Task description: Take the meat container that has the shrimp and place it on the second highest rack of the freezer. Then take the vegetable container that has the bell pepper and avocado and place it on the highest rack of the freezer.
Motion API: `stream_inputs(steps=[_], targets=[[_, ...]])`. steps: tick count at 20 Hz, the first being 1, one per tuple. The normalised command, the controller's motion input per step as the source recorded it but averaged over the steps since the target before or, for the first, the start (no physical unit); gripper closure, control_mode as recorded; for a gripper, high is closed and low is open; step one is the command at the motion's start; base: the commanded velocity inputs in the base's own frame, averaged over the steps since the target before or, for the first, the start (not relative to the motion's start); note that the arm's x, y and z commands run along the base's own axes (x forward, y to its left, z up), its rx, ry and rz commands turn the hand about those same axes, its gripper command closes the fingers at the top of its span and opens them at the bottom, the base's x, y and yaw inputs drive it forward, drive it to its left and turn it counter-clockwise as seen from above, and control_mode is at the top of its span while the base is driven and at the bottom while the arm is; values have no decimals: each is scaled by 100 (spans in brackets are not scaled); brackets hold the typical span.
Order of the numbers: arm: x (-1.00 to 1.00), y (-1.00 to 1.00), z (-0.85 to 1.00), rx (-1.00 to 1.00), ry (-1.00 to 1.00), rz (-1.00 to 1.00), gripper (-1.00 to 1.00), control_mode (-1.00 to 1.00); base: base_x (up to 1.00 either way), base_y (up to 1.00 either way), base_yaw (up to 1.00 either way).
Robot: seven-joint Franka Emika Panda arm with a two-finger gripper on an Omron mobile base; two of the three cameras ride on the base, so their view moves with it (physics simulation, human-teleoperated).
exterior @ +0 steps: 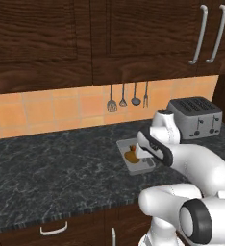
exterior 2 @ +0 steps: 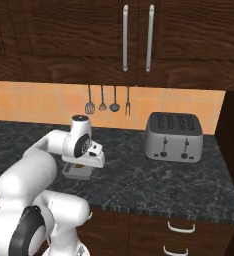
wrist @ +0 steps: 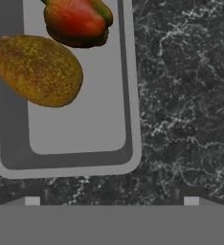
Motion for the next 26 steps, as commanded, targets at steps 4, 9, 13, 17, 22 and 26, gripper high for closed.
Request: stream_inputs(steps=[4, 9, 13, 17, 22, 26], targets=[[20, 0, -19, 0, 0, -1, -100, -100, 0, 0, 0], [12, -5, -24, 0, 0, -2, -100, -100, 0, 0, 0], [1, -18, -9, 0, 0, -6, -100, -100, 0, 0, 0], [0, -2, -5, 0, 0, -4, -100, -100, 0, 0, 0], [0, 2, -44, 0, 0, -3, -100, -100, 0, 0, 0], [0, 0, -49, 0, 0, -3, -100, -100, 0, 0, 0]])
